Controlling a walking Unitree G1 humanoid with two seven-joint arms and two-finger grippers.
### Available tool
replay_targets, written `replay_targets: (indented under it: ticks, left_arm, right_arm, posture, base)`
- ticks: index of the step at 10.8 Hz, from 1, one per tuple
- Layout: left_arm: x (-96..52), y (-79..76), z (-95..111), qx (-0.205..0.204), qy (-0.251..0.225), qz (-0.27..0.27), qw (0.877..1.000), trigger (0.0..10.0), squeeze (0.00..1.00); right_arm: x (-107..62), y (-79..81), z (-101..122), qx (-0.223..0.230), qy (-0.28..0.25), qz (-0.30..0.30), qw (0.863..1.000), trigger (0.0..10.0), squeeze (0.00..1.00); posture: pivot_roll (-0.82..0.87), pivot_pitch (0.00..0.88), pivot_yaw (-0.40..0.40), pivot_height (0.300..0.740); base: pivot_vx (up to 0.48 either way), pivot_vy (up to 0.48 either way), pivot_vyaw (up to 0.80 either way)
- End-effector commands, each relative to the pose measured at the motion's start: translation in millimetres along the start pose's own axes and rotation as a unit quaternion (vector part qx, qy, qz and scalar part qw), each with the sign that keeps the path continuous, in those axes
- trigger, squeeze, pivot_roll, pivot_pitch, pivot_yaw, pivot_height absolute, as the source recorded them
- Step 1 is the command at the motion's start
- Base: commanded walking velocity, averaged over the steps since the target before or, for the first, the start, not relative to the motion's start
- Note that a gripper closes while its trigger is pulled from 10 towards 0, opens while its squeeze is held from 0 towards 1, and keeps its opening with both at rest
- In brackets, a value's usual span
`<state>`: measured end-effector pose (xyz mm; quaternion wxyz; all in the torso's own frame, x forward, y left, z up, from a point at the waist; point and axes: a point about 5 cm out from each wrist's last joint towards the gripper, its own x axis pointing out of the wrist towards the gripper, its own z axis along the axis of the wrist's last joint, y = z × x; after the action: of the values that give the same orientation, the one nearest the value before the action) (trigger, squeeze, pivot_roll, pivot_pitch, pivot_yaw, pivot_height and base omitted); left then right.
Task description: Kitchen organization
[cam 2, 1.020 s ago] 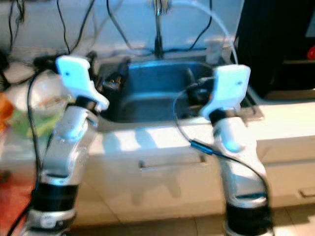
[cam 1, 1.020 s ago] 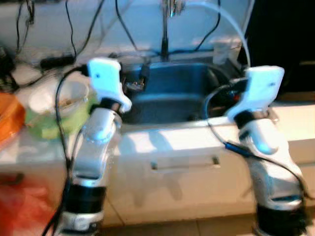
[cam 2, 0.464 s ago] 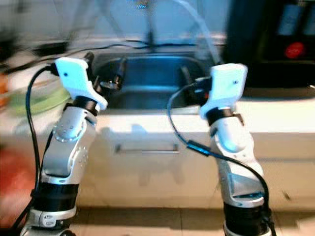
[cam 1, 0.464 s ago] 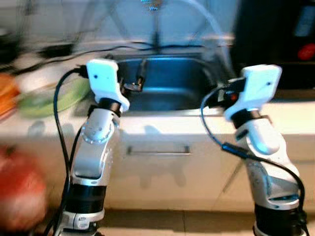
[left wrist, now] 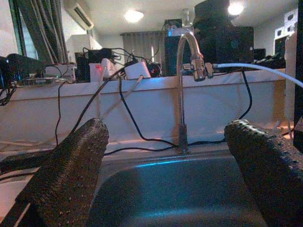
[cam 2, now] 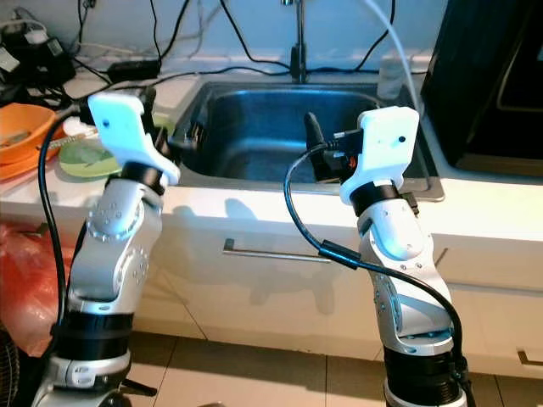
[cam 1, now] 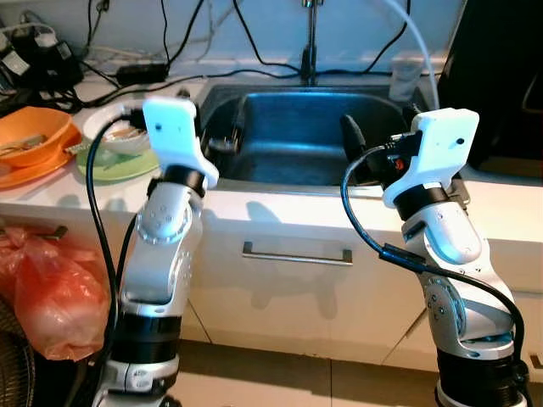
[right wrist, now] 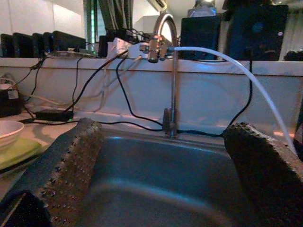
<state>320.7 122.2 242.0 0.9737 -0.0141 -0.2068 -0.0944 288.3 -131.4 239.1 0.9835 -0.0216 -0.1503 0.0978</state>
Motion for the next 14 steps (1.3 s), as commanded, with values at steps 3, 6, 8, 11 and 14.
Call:
replay_targets:
  ticks: [3, 6, 8, 11, 14]
  left_arm:
    - [3.6, 5.1, 2.8, 0.001, -0.002, 0.012, 1.0, 10.0, 0.0]
    - [3.0, 6.0, -0.6, 0.002, 0.004, 0.012, 1.0, 10.0, 0.0]
    - [3.8, 6.2, -0.5, 0.001, 0.005, 0.012, 1.0, 10.0, 0.0]
    - [7.7, 5.6, 5.5, -0.013, -0.004, 0.004, 1.0, 10.0, 0.0]
    - [8.3, 5.5, 8.3, -0.014, -0.008, 0.003, 1.0, 10.0, 0.0]
  right_arm:
    - [-0.1, 1.5, 4.0, -0.004, -0.015, 0.004, 1.0, 10.0, 0.0]
    - [0.8, 2.1, 3.7, -0.007, -0.015, 0.006, 1.0, 10.0, 0.0]
    - [1.2, 2.3, 2.9, -0.004, -0.015, 0.005, 1.0, 10.0, 0.0]
    - [1.0, 2.0, 3.5, -0.002, -0.018, 0.003, 1.0, 10.0, 0.0]
    - [0.5, 2.6, 3.3, -0.003, -0.018, 0.003, 1.0, 10.0, 0.0]
  posture:
    - [-0.08, 0.0, 0.079, 0.74]
    - [-0.07, 0.0, 0.078, 0.74]
    - [-0.07, 0.0, 0.079, 0.74]
    - [-0.07, 0.0, 0.08, 0.74]
    - [-0.07, 0.0, 0.082, 0.74]
  base:
    - [0.0, 0.0, 0.0]
    - [0.0, 0.0, 0.8]
    - [0.0, 0.0, 0.4]
    - [0.0, 0.0, 0.0]
    - [0.301, 0.0, 0.0]
